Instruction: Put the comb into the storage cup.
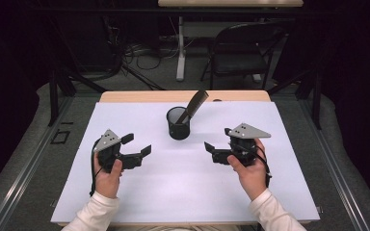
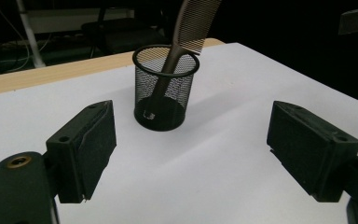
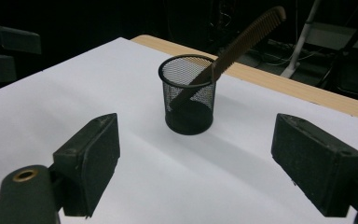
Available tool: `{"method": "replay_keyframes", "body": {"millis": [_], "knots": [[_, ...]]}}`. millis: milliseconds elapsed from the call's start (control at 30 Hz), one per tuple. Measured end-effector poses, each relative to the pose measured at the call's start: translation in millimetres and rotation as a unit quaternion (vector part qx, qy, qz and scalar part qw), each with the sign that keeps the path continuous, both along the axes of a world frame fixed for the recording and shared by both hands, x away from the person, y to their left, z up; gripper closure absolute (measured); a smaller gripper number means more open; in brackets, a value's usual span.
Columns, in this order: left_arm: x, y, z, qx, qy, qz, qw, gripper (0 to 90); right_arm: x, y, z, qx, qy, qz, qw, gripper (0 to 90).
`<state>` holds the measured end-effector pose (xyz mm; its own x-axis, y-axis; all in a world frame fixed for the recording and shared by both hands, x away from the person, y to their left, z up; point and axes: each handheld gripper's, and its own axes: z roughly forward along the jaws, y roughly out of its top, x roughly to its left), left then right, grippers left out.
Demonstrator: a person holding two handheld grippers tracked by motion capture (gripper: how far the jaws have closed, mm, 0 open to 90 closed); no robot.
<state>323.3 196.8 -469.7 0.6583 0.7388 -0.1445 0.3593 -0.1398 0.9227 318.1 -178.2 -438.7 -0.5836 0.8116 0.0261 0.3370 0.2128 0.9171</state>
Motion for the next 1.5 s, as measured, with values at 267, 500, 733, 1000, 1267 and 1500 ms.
{"method": "replay_keyframes", "body": {"millis": [267,500,733,1000,1267,1500], "knots": [[-11.7,13.8,2.5,0.011,-0.005,-0.007,0.9999,16.0,-16.5,-16.6,-6.3,0.000,0.000,-0.017,0.9999,11.6],[-20.4,29.6,1.2,0.011,-0.002,-0.004,0.9999,16.0,-32.1,-31.4,-18.0,0.004,0.013,-0.019,0.9997,1.8],[-25.8,43.3,-5.8,0.007,0.002,0.003,1.0000,15.9,-43.8,-38.3,-30.1,-0.005,0.014,-0.036,0.9993,0.0],[-30.7,56.4,-17.8,0.005,0.001,0.017,0.9998,16.0,-51.8,-46.2,-46.9,0.004,0.019,-0.052,0.9984,0.0],[-32.0,63.5,-25.7,0.007,-0.007,0.020,0.9997,15.9,-52.3,-57.0,-59.8,0.009,0.020,-0.069,0.9974,0.0],[-30.7,65.2,-31.5,0.018,-0.009,0.018,0.9996,16.0,-51.5,-66.3,-70.8,0.013,0.018,-0.091,0.9956,0.0]]}}
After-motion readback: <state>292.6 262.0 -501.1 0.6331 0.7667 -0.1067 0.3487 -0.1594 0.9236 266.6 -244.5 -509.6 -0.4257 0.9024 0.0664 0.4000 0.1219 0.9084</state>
